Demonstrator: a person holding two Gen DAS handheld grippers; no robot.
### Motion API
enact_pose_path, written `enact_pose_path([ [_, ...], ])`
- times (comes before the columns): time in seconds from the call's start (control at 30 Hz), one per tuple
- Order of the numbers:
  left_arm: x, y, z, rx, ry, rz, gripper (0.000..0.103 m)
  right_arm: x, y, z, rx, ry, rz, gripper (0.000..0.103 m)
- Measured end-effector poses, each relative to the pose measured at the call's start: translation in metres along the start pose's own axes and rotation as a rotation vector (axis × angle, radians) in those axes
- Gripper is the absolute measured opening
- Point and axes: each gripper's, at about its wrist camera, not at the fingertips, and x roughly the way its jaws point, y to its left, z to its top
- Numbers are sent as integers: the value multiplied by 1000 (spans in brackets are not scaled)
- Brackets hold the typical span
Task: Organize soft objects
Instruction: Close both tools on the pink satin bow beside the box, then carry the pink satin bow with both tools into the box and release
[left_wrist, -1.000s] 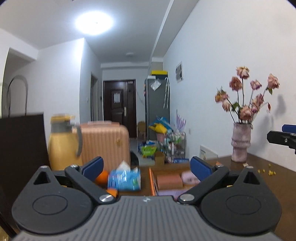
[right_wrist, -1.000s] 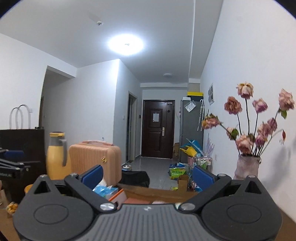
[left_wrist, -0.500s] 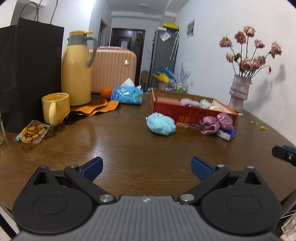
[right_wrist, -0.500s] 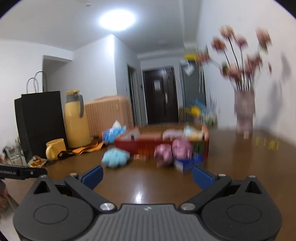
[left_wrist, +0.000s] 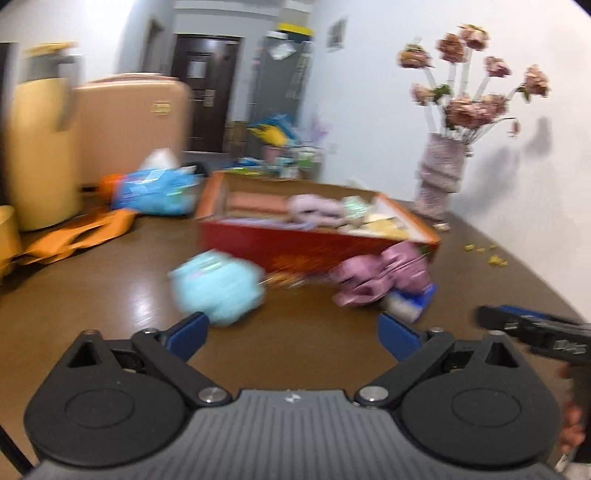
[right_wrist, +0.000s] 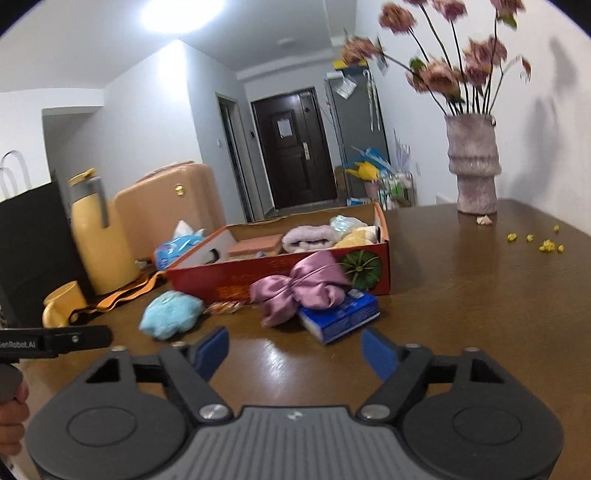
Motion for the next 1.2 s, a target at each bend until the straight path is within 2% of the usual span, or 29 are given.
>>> enact_pose_path([
  [0.07, 30, -10, 12, 13, 7, -67, 87, 23, -10, 12, 16, 12, 9, 61],
  [0.13, 64, -16, 21, 3, 29, -100, 79, 51, -19, 23, 36, 29, 20, 53],
  [0.17, 82, -17, 25, -10, 54, -116, 78, 63, -24, 27, 49, 39, 22, 50],
  [0.3, 138, -13, 29, -80, 147, -202, 77, 107, -38, 37, 108, 69, 54, 48],
  [0.37, 153, -9, 27, -117, 177, -254, 70, 119, -41, 38, 116, 67, 65, 45],
  [0.43, 161, -4, 21, -150, 200, -293, 44, 127, -45, 36, 139, 60, 90, 39],
  [0.47, 162, -2, 20, -154, 191, -306, 39, 128, -45, 36, 145, 60, 96, 37],
  [0.5, 158, -3, 19, -142, 179, -322, 24, 128, -45, 35, 140, 61, 102, 36],
  [0.53, 156, -6, 18, -116, 166, -333, 17, 128, -44, 34, 128, 61, 104, 33],
  [0.63, 145, -18, 17, -35, 129, -313, 12, 125, -39, 34, 95, 47, 105, 24],
  [0.73, 128, -25, 20, -5, 108, -306, 10, 115, -32, 37, 86, 35, 103, 18],
  [0.87, 80, -28, 19, 48, 61, -301, 10, 77, -10, 33, 44, -15, 115, 18],
  [1.07, 20, -14, -15, 36, 119, -274, 10, 34, 23, -3, 40, 49, 162, 18],
  [1.2, -4, -4, -39, -8, 157, -250, 10, 17, 41, -31, 55, 104, 167, 18],
])
